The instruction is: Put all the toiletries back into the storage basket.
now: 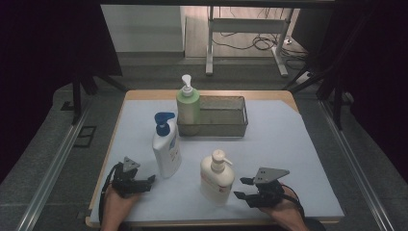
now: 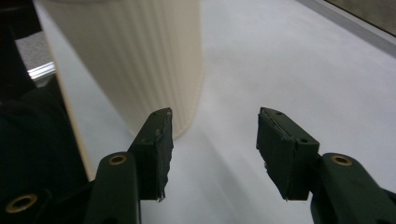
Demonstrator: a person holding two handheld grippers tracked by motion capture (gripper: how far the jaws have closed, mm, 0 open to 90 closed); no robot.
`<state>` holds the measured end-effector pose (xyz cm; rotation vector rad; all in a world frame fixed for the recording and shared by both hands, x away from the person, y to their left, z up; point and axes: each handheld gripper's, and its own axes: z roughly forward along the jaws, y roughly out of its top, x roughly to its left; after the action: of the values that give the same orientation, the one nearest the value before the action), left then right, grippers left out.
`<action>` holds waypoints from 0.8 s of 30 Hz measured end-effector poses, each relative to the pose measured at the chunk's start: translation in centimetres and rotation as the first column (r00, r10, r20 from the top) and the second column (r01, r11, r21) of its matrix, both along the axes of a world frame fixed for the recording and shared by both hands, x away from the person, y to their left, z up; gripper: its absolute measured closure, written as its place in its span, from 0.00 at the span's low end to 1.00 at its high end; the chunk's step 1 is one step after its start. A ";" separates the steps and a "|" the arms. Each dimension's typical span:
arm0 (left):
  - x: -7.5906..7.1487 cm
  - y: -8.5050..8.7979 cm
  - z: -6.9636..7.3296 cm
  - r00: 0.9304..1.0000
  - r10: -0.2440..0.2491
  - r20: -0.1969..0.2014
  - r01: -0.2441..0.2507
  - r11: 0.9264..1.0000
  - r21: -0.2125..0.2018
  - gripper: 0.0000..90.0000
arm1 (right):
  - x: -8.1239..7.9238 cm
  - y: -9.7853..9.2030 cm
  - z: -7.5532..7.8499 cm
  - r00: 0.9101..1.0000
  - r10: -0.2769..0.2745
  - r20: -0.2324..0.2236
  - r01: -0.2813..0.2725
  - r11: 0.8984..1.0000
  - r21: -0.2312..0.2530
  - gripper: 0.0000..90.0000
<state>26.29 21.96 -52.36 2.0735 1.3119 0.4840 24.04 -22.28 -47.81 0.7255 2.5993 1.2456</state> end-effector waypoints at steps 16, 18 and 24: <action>0.0 0.0 0.0 1.000 0.000 0.000 0.000 1.000 0.000 0.14 | -1.2 1.8 1.5 0.999 0.044 0.000 -0.044 0.997 0.059 0.42; 0.0 0.0 0.0 1.000 0.000 0.000 0.000 1.000 -0.001 0.14 | -1.2 2.2 2.2 0.999 0.048 -0.009 -0.047 0.996 0.079 0.41; 0.0 0.0 0.0 1.000 0.000 0.000 0.000 1.000 0.000 0.14 | -0.9 3.1 3.4 0.998 0.051 -0.034 -0.048 0.994 0.099 0.39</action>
<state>26.29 21.96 -52.36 2.0732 1.3122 0.4836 23.12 -19.20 -44.46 0.7110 2.6160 1.3956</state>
